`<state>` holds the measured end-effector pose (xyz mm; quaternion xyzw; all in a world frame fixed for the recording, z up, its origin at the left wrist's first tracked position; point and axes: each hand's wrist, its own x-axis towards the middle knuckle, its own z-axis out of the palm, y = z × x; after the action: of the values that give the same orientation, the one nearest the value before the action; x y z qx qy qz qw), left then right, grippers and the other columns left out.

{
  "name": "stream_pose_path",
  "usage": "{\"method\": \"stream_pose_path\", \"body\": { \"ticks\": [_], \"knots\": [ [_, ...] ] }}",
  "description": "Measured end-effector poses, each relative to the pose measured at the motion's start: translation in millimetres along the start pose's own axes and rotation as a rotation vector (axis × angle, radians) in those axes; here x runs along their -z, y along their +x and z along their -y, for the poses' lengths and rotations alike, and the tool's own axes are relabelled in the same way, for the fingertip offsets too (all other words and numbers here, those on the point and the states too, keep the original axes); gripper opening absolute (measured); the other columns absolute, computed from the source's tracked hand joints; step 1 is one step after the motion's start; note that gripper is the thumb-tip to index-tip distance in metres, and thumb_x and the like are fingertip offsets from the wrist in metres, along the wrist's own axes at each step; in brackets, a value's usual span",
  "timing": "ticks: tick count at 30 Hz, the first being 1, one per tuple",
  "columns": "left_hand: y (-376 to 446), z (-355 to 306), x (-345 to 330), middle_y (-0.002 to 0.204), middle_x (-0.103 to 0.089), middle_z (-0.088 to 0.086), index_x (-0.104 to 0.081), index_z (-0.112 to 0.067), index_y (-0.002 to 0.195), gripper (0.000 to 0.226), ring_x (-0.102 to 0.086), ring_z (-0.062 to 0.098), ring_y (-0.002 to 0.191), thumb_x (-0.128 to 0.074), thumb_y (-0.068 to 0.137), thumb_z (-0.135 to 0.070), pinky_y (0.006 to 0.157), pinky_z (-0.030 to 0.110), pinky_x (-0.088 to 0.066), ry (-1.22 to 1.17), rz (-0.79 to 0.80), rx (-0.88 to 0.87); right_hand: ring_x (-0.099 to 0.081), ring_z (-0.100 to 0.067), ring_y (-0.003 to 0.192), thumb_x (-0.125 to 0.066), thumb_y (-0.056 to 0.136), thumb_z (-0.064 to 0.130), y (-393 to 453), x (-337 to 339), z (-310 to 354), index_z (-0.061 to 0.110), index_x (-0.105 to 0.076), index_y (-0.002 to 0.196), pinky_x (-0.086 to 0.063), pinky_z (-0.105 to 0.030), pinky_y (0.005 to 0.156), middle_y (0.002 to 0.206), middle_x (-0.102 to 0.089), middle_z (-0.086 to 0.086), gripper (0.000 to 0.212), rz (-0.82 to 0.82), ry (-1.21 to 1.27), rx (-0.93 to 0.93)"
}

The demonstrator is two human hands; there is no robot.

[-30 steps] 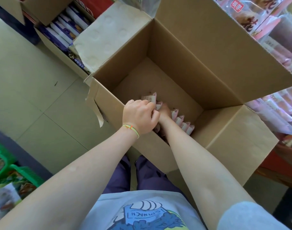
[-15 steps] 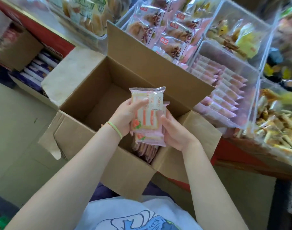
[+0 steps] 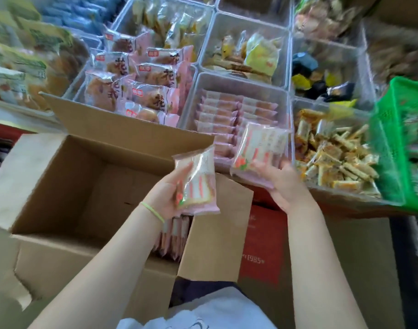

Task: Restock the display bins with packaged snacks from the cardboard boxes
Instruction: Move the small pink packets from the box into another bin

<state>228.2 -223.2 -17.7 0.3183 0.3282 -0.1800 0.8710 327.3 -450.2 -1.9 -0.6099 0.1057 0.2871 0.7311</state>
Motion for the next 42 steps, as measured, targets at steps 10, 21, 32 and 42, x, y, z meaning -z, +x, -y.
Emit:
{"method": "stream_pose_path", "body": {
  "ticks": [10, 21, 32, 42],
  "knots": [
    [47, -1, -34, 0.103, -0.073, 0.008, -0.075, -0.015, 0.107, 0.034, -0.072, 0.024, 0.088, -0.069, 0.085, -0.041, 0.092, 0.042, -0.055, -0.091, -0.063, -0.060, -0.057, -0.015, 0.092, -0.072, 0.086, 0.016, 133, -41, 66, 0.017, -0.058, 0.116, -0.050, -0.033, 0.080, 0.094, -0.059, 0.004, 0.033, -0.205, -0.714, 0.200],
    [63, -5, -42, 0.093, -0.075, 0.008, -0.076, -0.012, 0.094, 0.030, -0.074, 0.025, 0.080, -0.057, 0.096, -0.035, 0.071, 0.039, -0.060, -0.243, -0.077, -0.102, -0.063, -0.031, 0.111, -0.058, 0.093, 0.008, 238, -70, 80, 0.017, -0.057, 0.128, -0.056, -0.038, 0.091, 0.116, -0.062, -0.006, 0.036, -0.250, -0.711, 0.141],
    [58, -4, -49, 0.096, -0.075, 0.009, -0.073, -0.012, 0.102, 0.027, -0.074, 0.026, 0.082, -0.059, 0.095, -0.034, 0.074, 0.042, -0.059, -0.276, -0.113, -0.109, -0.055, -0.018, 0.104, -0.054, 0.093, 0.018, 225, -65, 68, 0.019, -0.059, 0.127, -0.048, -0.028, 0.085, 0.125, -0.050, -0.005, 0.034, -0.291, -0.890, 0.234],
    [66, -10, -86, 0.143, -0.053, 0.016, -0.047, -0.014, 0.144, 0.059, -0.050, 0.037, 0.132, -0.052, 0.097, -0.050, 0.082, 0.047, -0.058, -0.393, -0.085, -0.259, -0.066, -0.032, 0.091, -0.065, 0.076, 0.071, 51, 1, 33, 0.016, -0.068, 0.119, -0.055, -0.036, 0.068, 0.115, -0.067, -0.023, 0.071, 0.494, -0.166, -0.074]
  ]
}}
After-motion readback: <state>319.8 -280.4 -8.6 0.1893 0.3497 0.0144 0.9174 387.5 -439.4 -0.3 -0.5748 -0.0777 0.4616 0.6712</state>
